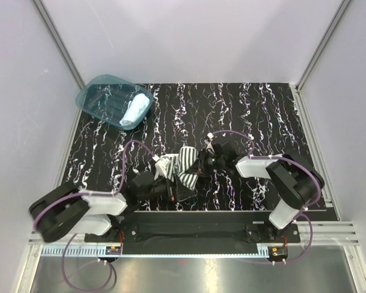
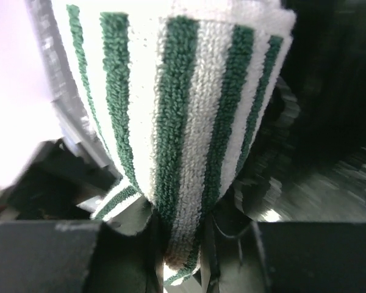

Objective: Roll the towels

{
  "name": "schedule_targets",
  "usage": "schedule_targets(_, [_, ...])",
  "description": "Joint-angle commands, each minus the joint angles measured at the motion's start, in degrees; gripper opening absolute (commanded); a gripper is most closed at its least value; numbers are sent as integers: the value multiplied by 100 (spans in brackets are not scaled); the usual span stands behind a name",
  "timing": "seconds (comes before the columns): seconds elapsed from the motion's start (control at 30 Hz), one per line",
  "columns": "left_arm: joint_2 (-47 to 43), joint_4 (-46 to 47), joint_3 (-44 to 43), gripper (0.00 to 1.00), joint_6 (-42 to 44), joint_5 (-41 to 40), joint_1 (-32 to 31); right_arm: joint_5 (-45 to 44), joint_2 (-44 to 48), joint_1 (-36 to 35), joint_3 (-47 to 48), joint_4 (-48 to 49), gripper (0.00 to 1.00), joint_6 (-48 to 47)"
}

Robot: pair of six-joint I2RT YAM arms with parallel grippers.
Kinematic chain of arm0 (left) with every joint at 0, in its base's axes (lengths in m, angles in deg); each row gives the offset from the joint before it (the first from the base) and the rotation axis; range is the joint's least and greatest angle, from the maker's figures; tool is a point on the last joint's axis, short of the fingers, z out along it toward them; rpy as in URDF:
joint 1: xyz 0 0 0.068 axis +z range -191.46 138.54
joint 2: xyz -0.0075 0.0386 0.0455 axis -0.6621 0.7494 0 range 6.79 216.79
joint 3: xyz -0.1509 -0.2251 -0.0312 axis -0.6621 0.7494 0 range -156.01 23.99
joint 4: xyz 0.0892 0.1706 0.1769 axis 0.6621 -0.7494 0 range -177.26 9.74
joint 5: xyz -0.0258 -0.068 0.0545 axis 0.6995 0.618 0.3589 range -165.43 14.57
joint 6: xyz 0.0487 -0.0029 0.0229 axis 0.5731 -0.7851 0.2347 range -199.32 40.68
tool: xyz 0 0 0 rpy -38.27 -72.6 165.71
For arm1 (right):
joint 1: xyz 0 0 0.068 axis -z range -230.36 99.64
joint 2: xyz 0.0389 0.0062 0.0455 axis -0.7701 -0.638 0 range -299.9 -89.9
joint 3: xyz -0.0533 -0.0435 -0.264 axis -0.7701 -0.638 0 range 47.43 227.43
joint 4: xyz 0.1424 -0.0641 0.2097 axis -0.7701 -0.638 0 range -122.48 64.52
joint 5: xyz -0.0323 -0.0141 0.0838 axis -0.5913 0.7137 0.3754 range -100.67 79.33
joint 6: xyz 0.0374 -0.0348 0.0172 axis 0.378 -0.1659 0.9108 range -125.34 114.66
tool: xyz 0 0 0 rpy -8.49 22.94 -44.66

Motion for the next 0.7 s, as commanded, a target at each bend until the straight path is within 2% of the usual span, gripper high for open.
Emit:
schedule_targets(0.0, [-850,-3095,-948,99,1313,-481,-183,-805,471,227,132,-1539,15,-692])
schedule_targets(0.07, [-1140,-3742,-1241,99,1570,-841,-183,-1347,665,315,176,-2164,14,-816])
schedule_targets(0.1, [-1185,-4250,-1538,99,1798,-947,-183,-1594,883,315,307,-2802,14,-938])
schedule_targets(0.17, [-1212,-4640,-1786,99,1984,-1158,-183,-2165,1070,315,474,-3386,15,-1000])
schedule_targets(0.3, [-1177,-5264,-2208,99,2379,-1676,-350,-2774,1281,307,1018,-4835,16,-1089])
schedule_targets(0.37, [-1124,-5406,-2481,99,2494,-2203,-481,-3009,1272,281,1169,-5172,16,-1071])
schedule_targets(0.5, [-948,-5538,-2964,99,2766,-3117,-1157,-3196,1071,44,1520,-5787,18,-1027])
schedule_targets(0.67, [-580,-5196,-3394,99,2960,-3479,-1790,-3310,579,-194,1784,-6017,20,-1001])
